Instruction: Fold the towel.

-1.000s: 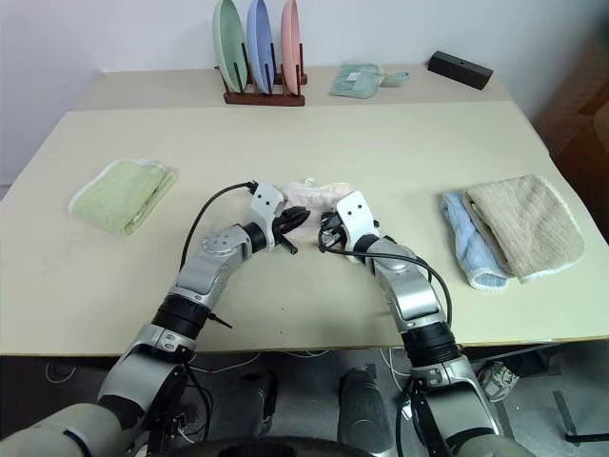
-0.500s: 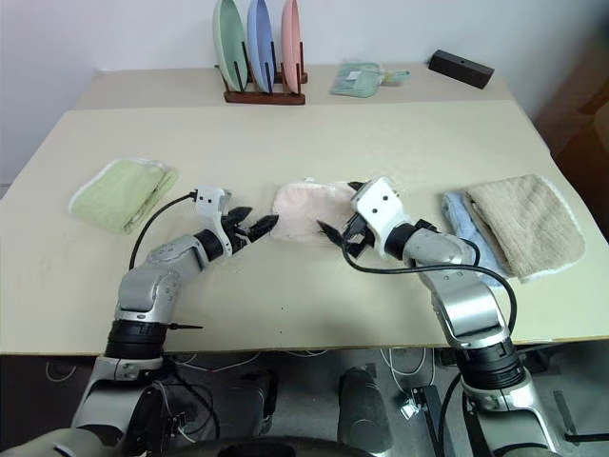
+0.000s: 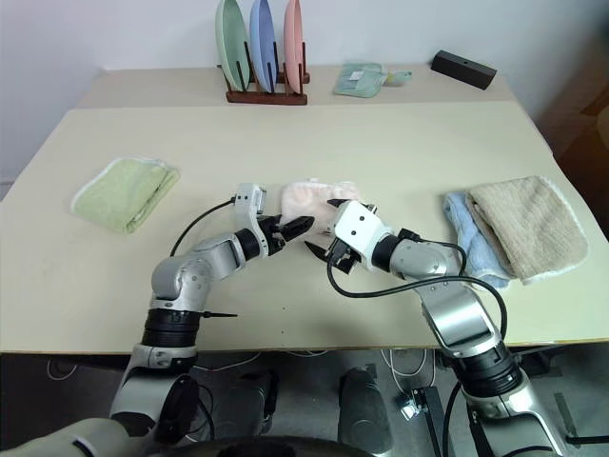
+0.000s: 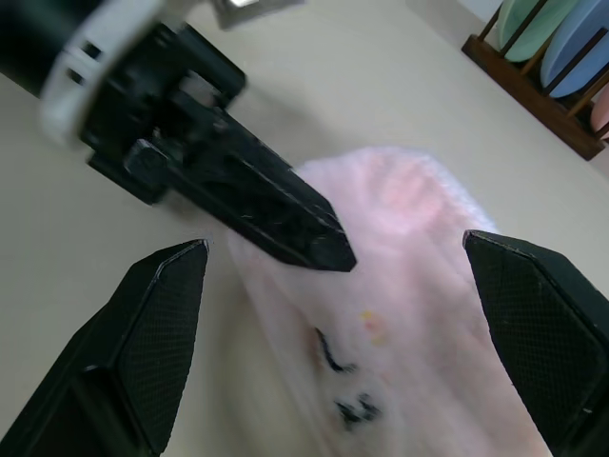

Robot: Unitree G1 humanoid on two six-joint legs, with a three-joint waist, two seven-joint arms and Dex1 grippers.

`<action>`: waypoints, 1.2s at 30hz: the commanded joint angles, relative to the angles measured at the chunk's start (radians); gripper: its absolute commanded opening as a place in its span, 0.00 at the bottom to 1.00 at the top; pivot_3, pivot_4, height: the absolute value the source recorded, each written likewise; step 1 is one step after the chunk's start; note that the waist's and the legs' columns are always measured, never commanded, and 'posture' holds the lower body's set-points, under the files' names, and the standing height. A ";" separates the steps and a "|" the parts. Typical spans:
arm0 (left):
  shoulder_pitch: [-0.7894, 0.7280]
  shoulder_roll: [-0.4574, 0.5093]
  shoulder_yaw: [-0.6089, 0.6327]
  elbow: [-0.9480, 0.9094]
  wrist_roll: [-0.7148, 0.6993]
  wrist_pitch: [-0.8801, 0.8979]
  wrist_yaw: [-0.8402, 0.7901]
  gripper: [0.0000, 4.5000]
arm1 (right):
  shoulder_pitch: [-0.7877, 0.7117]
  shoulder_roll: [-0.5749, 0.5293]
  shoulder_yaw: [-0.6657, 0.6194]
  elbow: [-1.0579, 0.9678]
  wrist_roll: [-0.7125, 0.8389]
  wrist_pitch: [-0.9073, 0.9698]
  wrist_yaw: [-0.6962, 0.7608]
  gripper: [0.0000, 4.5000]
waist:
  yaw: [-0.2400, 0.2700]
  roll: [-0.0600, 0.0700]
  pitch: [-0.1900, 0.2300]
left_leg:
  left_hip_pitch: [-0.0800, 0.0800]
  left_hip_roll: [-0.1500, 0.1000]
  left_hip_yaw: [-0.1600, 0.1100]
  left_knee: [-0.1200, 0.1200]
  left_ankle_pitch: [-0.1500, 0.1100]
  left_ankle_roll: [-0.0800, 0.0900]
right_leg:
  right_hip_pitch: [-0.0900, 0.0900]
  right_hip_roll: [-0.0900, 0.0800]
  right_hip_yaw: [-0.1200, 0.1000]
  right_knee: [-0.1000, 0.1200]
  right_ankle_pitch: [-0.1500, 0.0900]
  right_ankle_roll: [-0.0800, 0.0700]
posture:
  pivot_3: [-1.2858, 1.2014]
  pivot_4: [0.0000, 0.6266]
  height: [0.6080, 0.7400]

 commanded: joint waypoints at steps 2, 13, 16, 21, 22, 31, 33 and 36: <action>-0.023 -0.021 -0.009 0.006 -0.001 -0.042 0.002 0.22 | 0.012 -0.009 -0.025 -0.051 -0.028 -0.018 -0.025 0.98 | -0.001 0.000 0.000 | 0.000 0.000 0.000 0.000 0.000 0.000 | 0.000 0.000 0.000 0.000 0.000 0.000 | 0.52 0.24 1.00; -0.098 -0.055 0.125 0.005 0.009 -0.293 0.140 0.01 | -0.023 -0.010 -0.075 -0.005 -0.041 -0.041 -0.041 0.98 | -0.002 -0.001 0.001 | 0.000 0.000 0.000 0.000 0.000 0.000 | 0.000 0.000 0.000 -0.001 0.000 0.000 | 0.52 0.24 1.00; -0.161 -0.005 0.237 0.026 0.011 -0.396 0.222 0.01 | -0.015 -0.010 -0.084 -0.007 -0.032 -0.042 -0.034 0.98 | -0.008 -0.001 0.001 | 0.000 0.000 0.000 0.000 0.000 0.000 | -0.001 0.000 0.000 -0.001 0.000 0.000 | 0.52 0.24 1.00; -0.231 0.130 0.392 0.042 0.023 -0.531 0.335 0.01 | -0.006 -0.007 -0.085 0.010 -0.032 -0.054 -0.027 0.98 | -0.003 -0.001 0.001 | 0.000 0.000 0.000 -0.001 0.000 0.000 | -0.001 0.000 0.000 -0.001 0.000 0.000 | 0.52 0.24 1.00; -0.236 0.159 0.429 0.040 0.028 -0.552 0.375 0.01 | -0.006 -0.005 -0.085 0.015 -0.032 -0.057 -0.025 0.98 | -0.003 -0.001 0.001 | 0.000 0.000 0.000 -0.001 0.000 0.000 | -0.001 0.000 0.000 -0.002 0.000 0.000 | 0.52 0.24 1.00; 0.011 0.176 0.576 -0.040 0.001 -0.485 0.583 0.01 | -0.034 0.006 -0.075 0.063 -0.033 -0.093 -0.011 0.98 | 0.000 -0.002 0.001 | -0.001 0.000 0.000 0.000 0.000 0.000 | 0.000 0.000 0.000 -0.003 0.000 0.000 | 0.52 0.24 1.00; 0.057 0.155 0.576 -0.047 -0.025 -0.441 0.598 0.01 | -0.041 0.005 -0.073 0.073 -0.035 -0.103 -0.007 0.98 | -0.001 -0.003 0.001 | -0.001 0.000 0.000 0.000 0.000 0.000 | 0.001 0.000 0.000 -0.003 0.000 0.000 | 0.52 0.24 1.00; 0.078 0.126 0.610 -0.065 -0.080 -0.420 0.634 0.23 | -0.045 0.001 -0.072 0.082 -0.036 -0.113 -0.001 0.98 | 0.002 -0.004 0.001 | -0.001 0.000 -0.001 0.000 0.000 0.000 | 0.001 0.000 -0.001 -0.003 0.000 0.000 | 0.52 0.24 1.00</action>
